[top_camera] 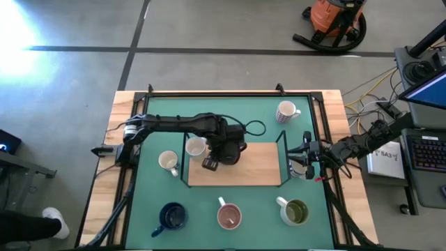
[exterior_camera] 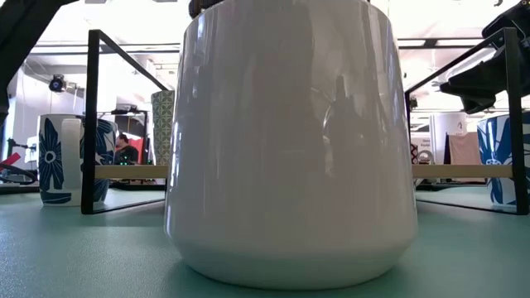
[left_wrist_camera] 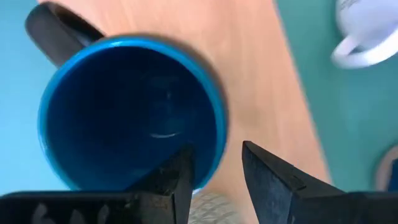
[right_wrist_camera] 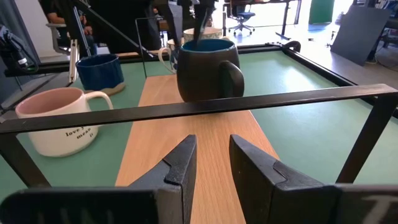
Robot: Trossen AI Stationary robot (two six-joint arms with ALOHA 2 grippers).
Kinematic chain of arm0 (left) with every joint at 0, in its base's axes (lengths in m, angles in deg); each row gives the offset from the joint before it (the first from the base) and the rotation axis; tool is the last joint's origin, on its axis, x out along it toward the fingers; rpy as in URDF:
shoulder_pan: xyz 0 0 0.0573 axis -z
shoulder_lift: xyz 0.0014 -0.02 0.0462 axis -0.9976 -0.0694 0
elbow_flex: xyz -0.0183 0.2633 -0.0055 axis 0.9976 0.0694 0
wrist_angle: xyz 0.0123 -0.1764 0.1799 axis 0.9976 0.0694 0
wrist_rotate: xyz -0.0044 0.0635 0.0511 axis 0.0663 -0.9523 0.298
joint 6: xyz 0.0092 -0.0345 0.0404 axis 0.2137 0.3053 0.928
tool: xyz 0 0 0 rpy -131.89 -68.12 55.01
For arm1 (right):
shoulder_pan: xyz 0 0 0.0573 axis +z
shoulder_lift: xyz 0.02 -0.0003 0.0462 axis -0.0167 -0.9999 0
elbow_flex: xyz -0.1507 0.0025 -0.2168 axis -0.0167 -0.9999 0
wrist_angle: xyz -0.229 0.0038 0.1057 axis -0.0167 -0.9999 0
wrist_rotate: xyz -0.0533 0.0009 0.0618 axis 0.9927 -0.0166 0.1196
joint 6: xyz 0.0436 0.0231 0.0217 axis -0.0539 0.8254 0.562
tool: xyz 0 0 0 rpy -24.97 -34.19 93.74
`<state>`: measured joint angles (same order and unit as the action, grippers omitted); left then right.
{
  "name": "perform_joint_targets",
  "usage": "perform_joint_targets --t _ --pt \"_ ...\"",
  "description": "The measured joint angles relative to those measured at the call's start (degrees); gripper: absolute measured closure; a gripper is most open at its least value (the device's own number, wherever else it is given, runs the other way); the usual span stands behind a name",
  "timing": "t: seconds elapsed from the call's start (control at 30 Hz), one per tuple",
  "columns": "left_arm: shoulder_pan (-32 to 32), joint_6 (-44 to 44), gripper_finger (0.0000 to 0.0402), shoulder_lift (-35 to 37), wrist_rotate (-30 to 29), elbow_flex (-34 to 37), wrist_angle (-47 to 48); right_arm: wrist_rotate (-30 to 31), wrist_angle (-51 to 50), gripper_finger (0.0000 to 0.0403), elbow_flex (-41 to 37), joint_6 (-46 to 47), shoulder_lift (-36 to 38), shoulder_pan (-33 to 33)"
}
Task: Place coffee mugs
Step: Put the black mug on the shelf
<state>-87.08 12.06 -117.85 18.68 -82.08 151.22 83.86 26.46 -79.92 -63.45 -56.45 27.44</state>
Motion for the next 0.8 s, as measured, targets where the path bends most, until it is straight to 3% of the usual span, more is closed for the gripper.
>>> perform_joint_targets --t 0.3,0.63,0.8 --pt "0.00 2.65 0.0297 -0.27 -1.42 2.10 -2.12 0.00 0.02 0.0316 0.00 0.00 -0.02 0.02" --pt "-0.02 -6.06 0.0392 -0.44 -1.29 2.53 -2.03 0.00 0.00 0.0316 0.00 0.00 -0.04 0.02" --pt "-0.06 -10.20 0.0380 -0.44 -1.71 2.43 -2.51 0.00 0.01 0.0316 0.00 0.00 -0.04 0.01"
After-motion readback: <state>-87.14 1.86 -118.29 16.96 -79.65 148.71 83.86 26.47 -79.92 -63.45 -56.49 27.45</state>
